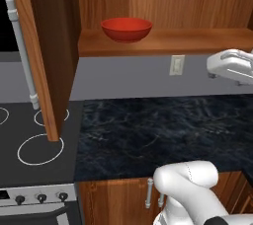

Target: Move the bowls from the cabinet to the plates on the dining table.

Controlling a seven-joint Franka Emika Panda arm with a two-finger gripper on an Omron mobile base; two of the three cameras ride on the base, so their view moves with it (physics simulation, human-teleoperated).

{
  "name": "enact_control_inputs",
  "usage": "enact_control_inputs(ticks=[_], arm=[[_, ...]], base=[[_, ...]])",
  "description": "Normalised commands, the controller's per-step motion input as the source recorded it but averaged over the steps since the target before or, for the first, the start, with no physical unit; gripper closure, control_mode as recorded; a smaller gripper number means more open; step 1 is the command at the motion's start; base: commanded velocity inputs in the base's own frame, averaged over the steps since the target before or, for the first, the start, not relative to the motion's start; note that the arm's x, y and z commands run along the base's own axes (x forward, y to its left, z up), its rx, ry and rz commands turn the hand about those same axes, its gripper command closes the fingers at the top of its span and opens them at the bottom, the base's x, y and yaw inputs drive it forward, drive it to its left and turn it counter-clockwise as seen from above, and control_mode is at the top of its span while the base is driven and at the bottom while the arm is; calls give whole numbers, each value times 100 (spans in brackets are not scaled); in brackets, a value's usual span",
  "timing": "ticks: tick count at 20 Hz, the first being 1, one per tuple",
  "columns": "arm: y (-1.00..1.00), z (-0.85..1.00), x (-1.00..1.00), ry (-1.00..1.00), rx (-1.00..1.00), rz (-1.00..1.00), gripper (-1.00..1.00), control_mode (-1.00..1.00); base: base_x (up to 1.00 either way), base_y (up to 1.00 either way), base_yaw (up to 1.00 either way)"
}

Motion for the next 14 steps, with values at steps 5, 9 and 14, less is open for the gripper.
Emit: enact_control_inputs(ticks=[5, 9, 14], arm=[[0, 17, -10, 1, 14, -14, -100, -100], [0, 17, -8, 6, 14, -11, -100, -100], [7, 13, -1, 2, 15, -7, -100, -100]], base=[[0, 0, 0], [0, 0, 0], [0, 0, 0]])
